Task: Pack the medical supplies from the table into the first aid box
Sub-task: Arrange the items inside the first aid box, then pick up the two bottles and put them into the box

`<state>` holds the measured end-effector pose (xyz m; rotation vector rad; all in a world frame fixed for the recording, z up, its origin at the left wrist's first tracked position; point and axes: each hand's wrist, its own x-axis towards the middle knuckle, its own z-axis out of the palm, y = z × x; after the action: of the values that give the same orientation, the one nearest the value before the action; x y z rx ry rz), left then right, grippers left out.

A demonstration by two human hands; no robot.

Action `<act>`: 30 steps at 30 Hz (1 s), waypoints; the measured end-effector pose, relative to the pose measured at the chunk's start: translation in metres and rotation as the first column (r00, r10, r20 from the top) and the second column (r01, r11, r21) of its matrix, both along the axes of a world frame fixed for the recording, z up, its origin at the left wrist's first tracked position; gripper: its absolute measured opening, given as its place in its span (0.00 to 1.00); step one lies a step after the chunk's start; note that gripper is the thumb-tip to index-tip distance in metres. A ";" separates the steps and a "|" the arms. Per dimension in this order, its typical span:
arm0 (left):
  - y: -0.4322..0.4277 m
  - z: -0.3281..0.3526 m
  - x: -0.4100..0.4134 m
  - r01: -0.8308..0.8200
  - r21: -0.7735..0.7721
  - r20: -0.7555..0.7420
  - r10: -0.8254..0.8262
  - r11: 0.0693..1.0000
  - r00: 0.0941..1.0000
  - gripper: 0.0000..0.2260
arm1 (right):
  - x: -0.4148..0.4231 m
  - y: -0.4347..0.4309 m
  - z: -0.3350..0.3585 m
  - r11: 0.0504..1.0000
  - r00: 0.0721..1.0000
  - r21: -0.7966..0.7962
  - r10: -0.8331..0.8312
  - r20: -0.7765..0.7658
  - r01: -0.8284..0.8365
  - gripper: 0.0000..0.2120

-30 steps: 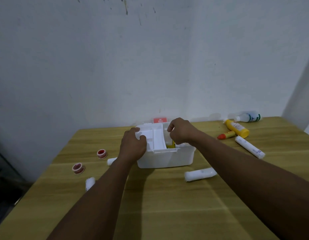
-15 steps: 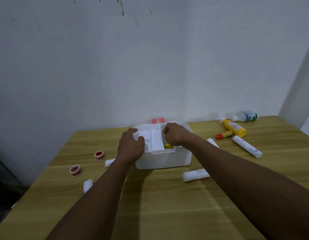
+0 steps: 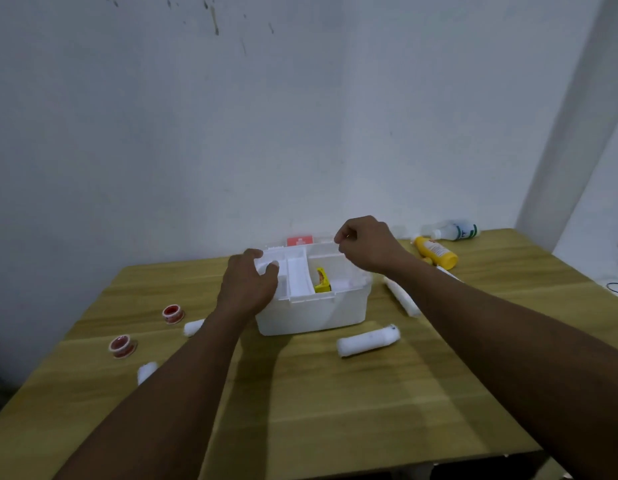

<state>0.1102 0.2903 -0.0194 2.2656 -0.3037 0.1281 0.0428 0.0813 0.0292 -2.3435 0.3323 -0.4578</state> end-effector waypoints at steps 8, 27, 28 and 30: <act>-0.090 0.064 -0.001 0.139 0.096 0.245 -0.158 0.986 0.956 0.16 | -0.016 -0.121 0.031 0.967 0.984 -0.217 -0.156 -0.083 0.135 0.10; -0.370 -0.010 0.038 0.317 0.284 -0.236 -0.254 0.905 0.938 0.21 | 0.045 -0.305 -0.067 0.651 0.917 -0.751 -0.224 -0.329 -0.111 0.23; -0.373 -0.011 0.038 0.314 0.230 -0.259 -0.253 0.921 0.932 0.22 | 0.045 -0.305 -0.069 0.622 0.922 -0.776 -0.228 -0.312 -0.108 0.22; -0.376 -0.011 0.037 0.298 0.154 -0.302 -0.242 0.942 0.922 0.21 | 0.044 -0.305 -0.073 0.595 0.931 -0.798 -0.230 -0.282 -0.095 0.19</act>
<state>0.1470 -0.0853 -0.0308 2.3713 -0.4934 -0.3810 0.0867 -0.2233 -0.0440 -3.3548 0.4534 -0.2123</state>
